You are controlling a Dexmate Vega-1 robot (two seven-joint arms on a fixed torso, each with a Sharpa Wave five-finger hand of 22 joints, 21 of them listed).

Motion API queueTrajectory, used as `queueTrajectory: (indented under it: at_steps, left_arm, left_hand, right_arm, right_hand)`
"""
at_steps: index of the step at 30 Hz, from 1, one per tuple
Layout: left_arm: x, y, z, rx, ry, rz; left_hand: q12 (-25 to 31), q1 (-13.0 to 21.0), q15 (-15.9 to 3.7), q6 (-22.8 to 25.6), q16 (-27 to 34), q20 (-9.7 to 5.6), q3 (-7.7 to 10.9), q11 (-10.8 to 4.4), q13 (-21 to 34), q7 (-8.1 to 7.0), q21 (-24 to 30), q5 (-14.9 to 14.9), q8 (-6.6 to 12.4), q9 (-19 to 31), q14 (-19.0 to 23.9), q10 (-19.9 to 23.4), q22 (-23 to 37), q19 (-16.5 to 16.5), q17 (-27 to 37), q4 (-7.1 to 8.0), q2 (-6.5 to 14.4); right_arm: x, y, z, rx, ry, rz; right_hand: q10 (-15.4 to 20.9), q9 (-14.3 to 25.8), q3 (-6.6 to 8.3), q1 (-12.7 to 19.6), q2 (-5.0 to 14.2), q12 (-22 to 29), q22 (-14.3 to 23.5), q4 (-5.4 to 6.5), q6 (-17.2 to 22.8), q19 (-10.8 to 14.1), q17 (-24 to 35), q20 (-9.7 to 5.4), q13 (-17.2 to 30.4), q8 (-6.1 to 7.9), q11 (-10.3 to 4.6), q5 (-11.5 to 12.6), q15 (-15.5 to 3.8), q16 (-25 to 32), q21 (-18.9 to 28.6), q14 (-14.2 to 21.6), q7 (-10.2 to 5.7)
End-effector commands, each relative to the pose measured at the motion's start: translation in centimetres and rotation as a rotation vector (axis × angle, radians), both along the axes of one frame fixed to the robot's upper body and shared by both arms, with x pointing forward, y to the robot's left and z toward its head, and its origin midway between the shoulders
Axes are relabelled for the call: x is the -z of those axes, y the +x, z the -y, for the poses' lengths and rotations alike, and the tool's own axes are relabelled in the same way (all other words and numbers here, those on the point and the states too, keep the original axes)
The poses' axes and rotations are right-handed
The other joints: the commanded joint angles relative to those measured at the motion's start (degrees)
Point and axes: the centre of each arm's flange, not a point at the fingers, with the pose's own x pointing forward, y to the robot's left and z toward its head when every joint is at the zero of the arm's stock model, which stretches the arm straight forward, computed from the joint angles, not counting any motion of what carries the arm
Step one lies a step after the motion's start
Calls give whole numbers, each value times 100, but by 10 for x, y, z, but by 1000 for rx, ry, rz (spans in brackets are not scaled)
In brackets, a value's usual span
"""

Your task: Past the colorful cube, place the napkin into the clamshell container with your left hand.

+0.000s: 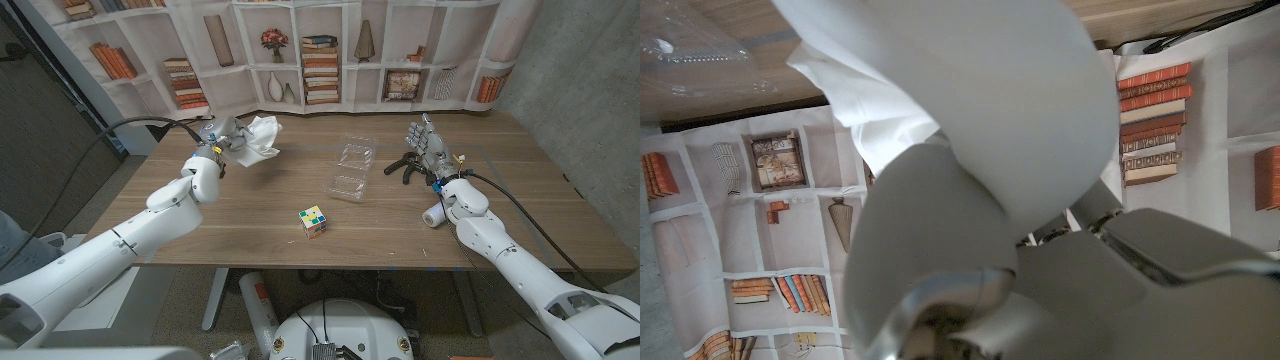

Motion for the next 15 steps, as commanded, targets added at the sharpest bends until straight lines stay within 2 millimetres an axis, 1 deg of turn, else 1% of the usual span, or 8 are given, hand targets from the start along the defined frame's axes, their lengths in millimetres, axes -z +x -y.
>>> queueTrajectory:
  at_steps: [1,11,12,15]
  left_arm:
    - [0,0,4,36,18,22]
    - [-1,4,8,98,35,58]
    - [-1,4,8,102,38,64]
    - [-2,5,10,112,48,76]
  left_hand:
    - [-21,7,-871,32,12,-143,-23,-26,26,-26,34,31,28,11,340,70,1,-63,679,4,35]
    - [-49,20,-879,2,-12,-142,-37,-31,55,-45,62,27,15,1,282,59,-3,-116,727,-10,24]
    - [-51,21,-881,5,-11,-141,-39,-27,57,-51,63,26,17,1,281,58,-3,-124,732,-12,21]
    - [-59,22,-881,22,-8,-140,-49,-43,68,-58,80,21,24,-2,282,62,-4,-132,755,-15,13]
  right_arm:
    - [2,-5,5,9,3,-4]
    - [2,-6,6,10,11,-5]
    - [2,-6,6,10,12,-4]
    - [2,-6,7,13,15,-4]
  right_hand:
    - [41,30,-10,9,46,-3,21,-17,39,49,18,6,35,40,-7,-11,20,1,-12,39,20]
    - [35,30,-12,10,52,-5,21,-19,39,46,18,0,35,40,-3,-15,28,-2,-14,32,20]
    - [35,30,-12,10,53,-6,21,-19,39,47,18,0,35,40,15,-15,28,-2,-14,32,20]
    - [33,30,-13,11,54,-7,21,-20,41,47,18,2,35,41,-8,-17,25,-3,-14,30,17]
